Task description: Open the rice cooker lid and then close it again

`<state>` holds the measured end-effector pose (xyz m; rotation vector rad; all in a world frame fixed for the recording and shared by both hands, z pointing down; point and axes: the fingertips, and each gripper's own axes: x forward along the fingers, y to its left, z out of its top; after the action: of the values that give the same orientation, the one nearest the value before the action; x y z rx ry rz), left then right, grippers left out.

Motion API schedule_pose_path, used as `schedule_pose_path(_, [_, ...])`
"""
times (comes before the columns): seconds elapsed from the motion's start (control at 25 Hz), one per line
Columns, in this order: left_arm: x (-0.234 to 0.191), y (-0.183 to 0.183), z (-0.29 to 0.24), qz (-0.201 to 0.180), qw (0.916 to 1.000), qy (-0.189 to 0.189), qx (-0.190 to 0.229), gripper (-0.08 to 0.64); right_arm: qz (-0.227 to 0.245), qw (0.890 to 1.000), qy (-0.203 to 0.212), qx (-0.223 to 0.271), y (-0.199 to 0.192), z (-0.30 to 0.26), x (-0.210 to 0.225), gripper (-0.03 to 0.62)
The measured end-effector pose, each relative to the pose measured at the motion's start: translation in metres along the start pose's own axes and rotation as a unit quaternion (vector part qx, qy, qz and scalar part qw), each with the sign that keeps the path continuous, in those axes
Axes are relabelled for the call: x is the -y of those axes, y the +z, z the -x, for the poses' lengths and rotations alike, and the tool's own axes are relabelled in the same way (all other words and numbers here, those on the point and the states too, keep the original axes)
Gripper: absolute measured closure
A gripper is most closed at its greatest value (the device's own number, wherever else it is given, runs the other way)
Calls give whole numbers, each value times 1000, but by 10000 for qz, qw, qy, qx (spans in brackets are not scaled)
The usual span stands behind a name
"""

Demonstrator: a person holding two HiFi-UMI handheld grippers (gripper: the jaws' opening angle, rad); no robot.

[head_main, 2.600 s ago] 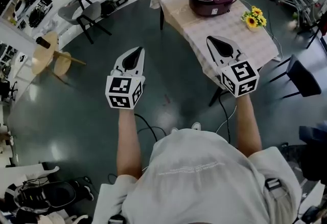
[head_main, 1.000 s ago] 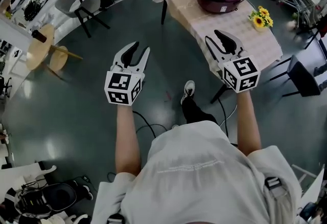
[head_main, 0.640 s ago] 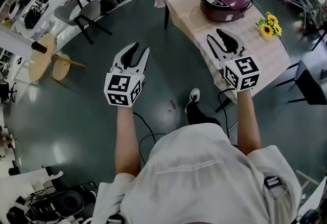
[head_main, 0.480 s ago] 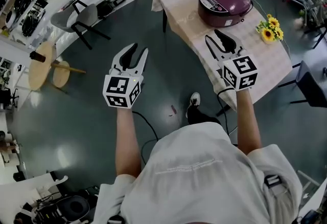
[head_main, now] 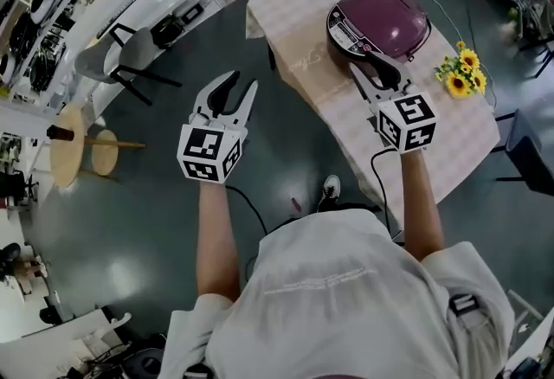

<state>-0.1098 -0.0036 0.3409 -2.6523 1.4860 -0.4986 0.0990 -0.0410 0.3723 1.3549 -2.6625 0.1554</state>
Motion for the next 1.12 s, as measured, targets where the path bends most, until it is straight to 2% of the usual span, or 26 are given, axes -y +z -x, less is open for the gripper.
schedule_pose_path(0.28, [1,2,-59,-267,9985,-479,-90,411,-169,9995,-234,-116,-9,-26,41,425])
schedule_pose_path(0.48, [-8,3,-88,-209,9961,-856,12,417,-129,9983,-507,-264,-11,-35,52,425])
schedule_pose_path(0.64, [-17,-9,-120,-160,9915,-1289,40,420,-167,9953,-869,-391,-21,-46,63,427])
schedule_pose_path(0.88, [-30,-16,-180,-134,9722,-2338,85,428,-289,9813,-1823,-546,-19,-52,78,442])
schedule_pose_path(1.12, [-42,-24,-226,-129,9520,-3056,61,430,-193,9650,-2428,-972,-21,-69,89,454])
